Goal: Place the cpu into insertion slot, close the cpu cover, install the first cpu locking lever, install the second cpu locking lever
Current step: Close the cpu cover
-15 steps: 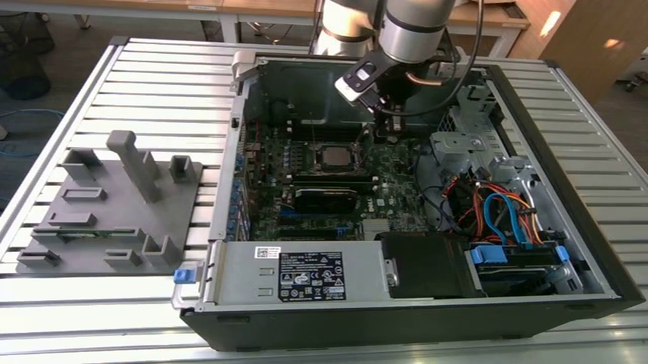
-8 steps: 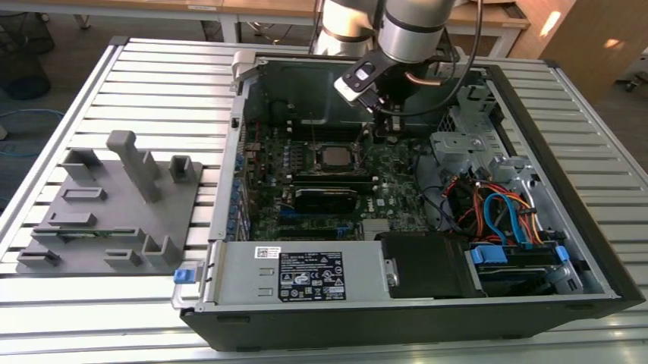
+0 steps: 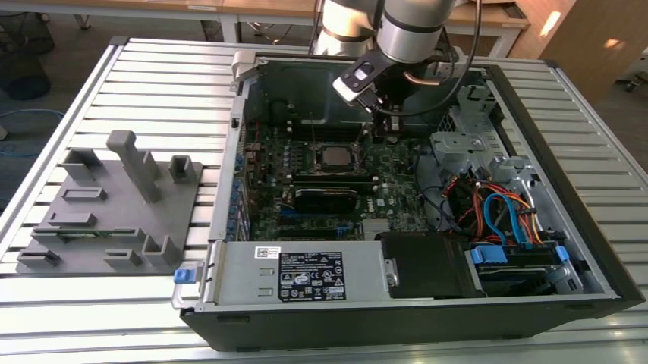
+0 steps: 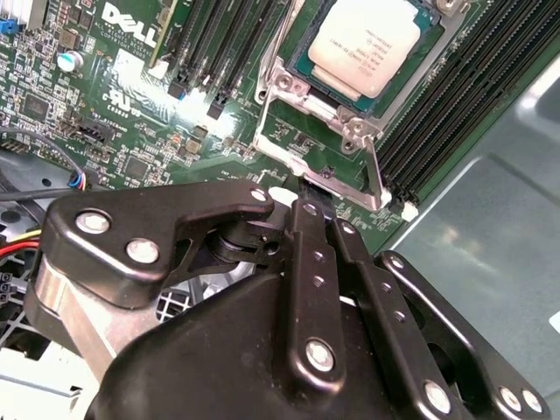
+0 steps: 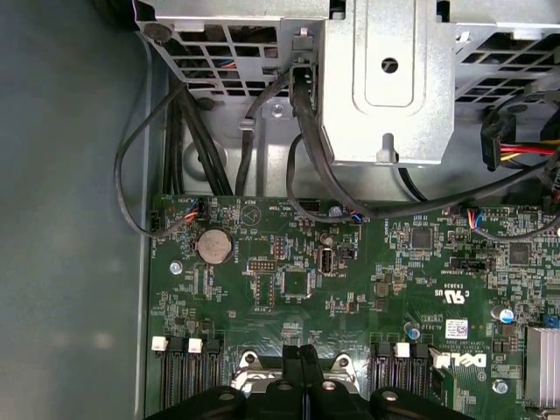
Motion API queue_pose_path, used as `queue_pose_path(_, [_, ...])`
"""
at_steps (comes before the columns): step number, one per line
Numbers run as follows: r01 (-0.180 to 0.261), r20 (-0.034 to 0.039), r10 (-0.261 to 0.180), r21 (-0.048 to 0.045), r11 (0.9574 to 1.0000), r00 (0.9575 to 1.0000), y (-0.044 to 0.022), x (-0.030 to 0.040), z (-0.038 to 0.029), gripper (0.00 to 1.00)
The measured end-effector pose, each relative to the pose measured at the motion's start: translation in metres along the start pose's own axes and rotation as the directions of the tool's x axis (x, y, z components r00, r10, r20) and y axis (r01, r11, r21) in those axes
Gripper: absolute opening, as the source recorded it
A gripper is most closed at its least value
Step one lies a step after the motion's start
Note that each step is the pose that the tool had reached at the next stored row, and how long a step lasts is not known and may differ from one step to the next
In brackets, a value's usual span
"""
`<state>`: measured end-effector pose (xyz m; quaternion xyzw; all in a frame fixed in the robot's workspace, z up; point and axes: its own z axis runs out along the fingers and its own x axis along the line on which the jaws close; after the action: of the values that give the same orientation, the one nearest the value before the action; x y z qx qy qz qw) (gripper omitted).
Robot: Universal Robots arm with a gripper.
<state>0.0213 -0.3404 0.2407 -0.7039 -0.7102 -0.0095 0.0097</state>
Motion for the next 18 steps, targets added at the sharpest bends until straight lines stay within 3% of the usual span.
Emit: queue_pose_path(18, [0.0, 0.0, 0.0, 0.0, 1.0, 1.0, -0.0095, 0.0001, 0.0001, 0.1])
